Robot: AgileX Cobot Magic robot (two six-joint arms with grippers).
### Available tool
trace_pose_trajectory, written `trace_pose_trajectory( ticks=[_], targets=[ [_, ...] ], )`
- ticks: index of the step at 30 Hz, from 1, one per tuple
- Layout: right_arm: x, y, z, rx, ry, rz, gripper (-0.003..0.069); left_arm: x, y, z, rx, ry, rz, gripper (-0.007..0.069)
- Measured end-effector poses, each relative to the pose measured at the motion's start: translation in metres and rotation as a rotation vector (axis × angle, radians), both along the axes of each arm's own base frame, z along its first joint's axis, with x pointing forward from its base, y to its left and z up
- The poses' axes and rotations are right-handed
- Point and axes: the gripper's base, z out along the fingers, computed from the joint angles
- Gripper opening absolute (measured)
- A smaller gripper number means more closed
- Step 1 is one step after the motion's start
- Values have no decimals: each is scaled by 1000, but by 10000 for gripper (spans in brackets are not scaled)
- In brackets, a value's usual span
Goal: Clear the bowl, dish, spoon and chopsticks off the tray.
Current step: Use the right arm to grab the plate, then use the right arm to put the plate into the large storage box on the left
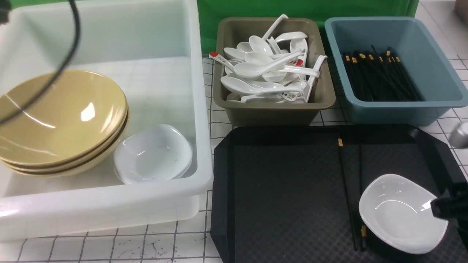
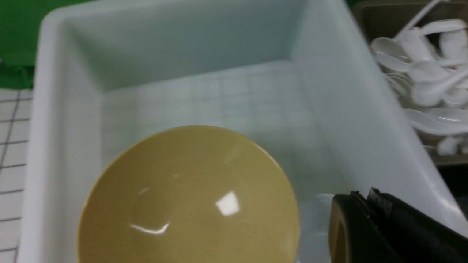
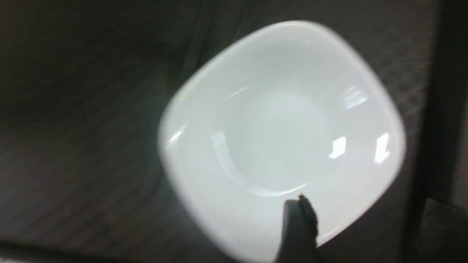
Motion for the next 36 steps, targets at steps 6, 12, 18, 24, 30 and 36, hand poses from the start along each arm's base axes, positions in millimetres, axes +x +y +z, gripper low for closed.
trace_pose_trajectory(
  ticks=[6, 12, 18, 24, 30, 36],
  targets=[
    [42, 1, -23, -71, 96, -1, 506, -49, -26, -38, -3, -28, -151, -8],
    [74, 1, -59, -91, 175, 5, 501, -93, -16, -80, 107, -26, -150, -8],
    [79, 0, -72, -94, 262, 25, 316, -128, 15, -116, 207, -78, 104, -8],
    [70, 0, -41, -90, 208, 68, 183, -144, 33, -129, 202, -169, 296, -8],
    [58, 2, 38, -67, 41, 101, 76, -154, 37, -137, 121, -367, 351, -8],
    [55, 36, 105, 82, -193, 197, 76, -160, 33, -146, 40, -488, 318, -8]
  ],
)
